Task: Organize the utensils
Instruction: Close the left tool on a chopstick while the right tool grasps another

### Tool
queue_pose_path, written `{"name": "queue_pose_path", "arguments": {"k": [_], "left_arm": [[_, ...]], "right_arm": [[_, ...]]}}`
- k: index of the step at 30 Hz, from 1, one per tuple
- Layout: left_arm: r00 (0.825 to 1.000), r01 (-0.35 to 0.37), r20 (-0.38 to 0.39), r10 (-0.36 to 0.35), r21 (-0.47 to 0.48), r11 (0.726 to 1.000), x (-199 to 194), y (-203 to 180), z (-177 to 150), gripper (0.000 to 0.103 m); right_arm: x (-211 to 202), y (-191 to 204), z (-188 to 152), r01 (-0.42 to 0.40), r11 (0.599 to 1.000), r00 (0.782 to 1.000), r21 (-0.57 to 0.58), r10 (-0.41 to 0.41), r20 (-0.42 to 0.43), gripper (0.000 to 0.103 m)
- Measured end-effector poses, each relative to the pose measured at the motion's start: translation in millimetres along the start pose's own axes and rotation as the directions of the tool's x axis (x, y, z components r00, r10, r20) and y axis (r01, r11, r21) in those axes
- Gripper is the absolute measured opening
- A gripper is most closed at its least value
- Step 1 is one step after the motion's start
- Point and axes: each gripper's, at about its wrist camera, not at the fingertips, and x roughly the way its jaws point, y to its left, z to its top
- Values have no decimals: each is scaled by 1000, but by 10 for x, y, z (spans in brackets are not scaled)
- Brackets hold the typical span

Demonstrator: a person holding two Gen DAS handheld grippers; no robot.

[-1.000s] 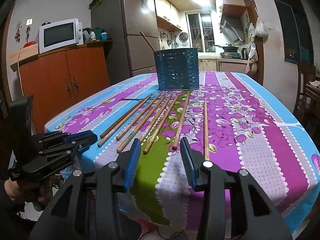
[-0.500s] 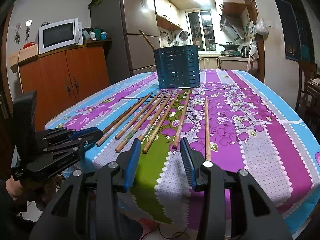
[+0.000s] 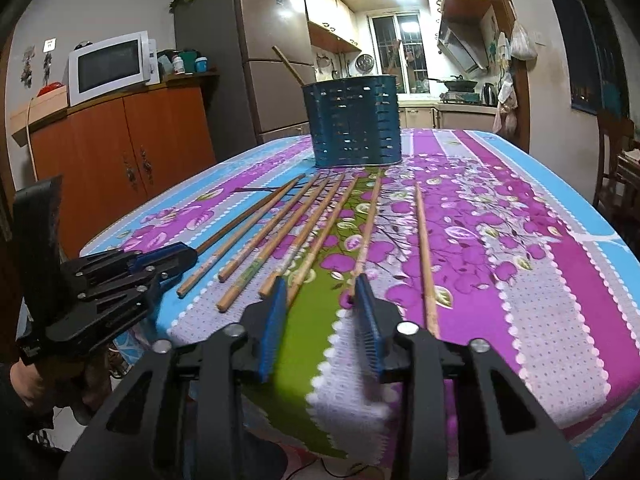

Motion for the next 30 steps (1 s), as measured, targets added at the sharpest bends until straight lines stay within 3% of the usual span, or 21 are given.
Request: {"name": "queue_pose_path", "arguments": {"k": [4,10,30], "left_arm": [[1000,2,1,-2,5,1000,4,-2,6,15],[1000,7,1,-7,5,1000,4,1,5,15],[997,-24,68,23,13,1000,-3,-40,-67,16]], "right_arm": [[-23,171,-16,-35,999,999,-26,35,-6,27],[118,208,-62,6,1000,999,-20,-7,-42,13],[213,247,-85,66,997,998,-32,-66,4,12]]}}
